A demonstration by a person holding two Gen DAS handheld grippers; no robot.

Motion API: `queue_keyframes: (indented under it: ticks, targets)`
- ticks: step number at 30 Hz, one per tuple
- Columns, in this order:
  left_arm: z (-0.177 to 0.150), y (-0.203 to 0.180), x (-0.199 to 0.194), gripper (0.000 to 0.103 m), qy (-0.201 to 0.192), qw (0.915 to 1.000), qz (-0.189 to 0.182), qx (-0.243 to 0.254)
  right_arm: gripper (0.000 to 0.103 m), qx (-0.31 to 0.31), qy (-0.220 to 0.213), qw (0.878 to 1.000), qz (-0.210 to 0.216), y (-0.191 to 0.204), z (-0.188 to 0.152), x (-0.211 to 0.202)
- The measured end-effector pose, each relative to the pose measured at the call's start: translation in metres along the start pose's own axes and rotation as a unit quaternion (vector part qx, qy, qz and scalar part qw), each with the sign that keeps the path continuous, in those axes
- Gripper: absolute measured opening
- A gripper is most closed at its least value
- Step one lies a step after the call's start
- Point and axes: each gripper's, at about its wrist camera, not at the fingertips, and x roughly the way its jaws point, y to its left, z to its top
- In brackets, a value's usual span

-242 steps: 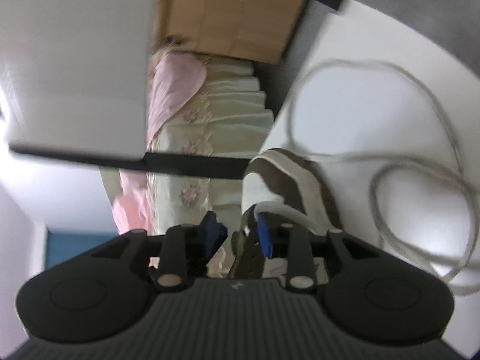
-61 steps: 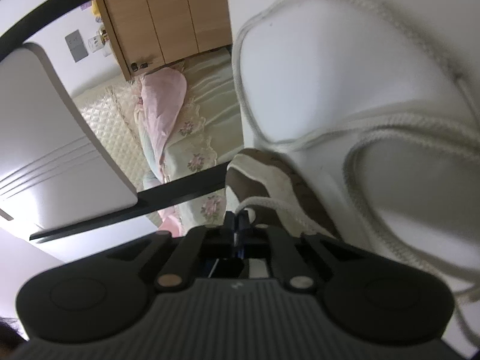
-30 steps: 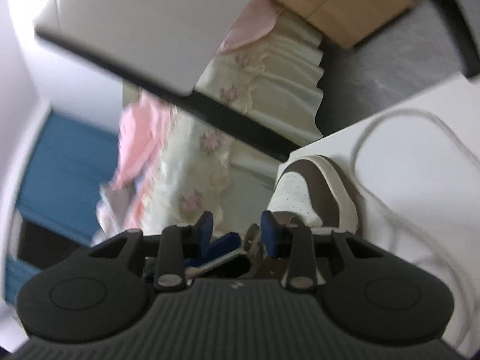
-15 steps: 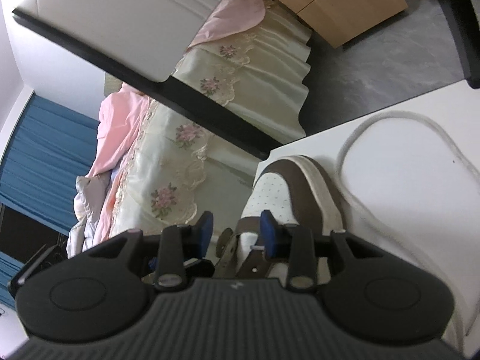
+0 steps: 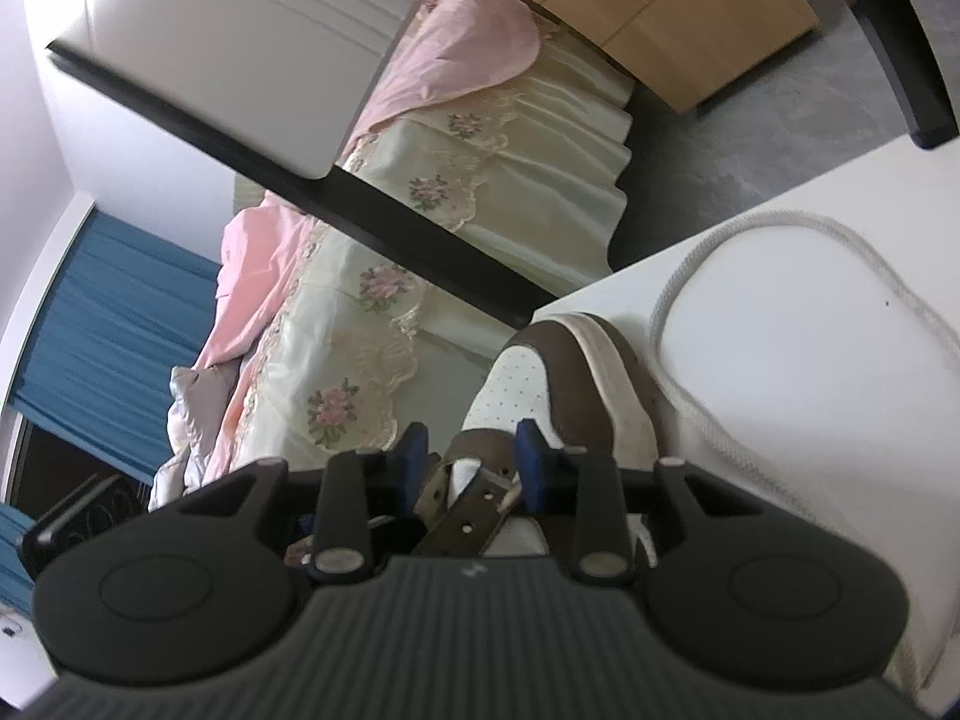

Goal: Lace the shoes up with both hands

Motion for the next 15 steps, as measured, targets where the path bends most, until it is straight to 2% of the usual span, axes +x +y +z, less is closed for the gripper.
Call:
queue_keyframes:
  ticks: [7,10,12,15]
  targets:
    - [-0.001,-0.005,0.005,0.037,0.001,0.9998,0.013,0.016,0.024,-0.079,-0.006,0.997,-0.014,0.008,-0.007,0.001]
    - [-0.003,-0.008,0.009,0.037,0.001,0.9992,0.029,0.028,0.012,-0.125,-0.009,0.992,-0.035,0.014,-0.013,0.002]
    - [-0.004,-0.010,0.012,0.038,-0.001,0.9987,0.036,0.036,0.006,-0.174,-0.011,0.983,-0.058,0.022,-0.018,0.003]
    - [-0.005,-0.018,0.017,0.043,-0.003,0.9968,0.047,0.064,0.003,-0.288,-0.017,0.952,-0.105,0.045,-0.033,0.007]
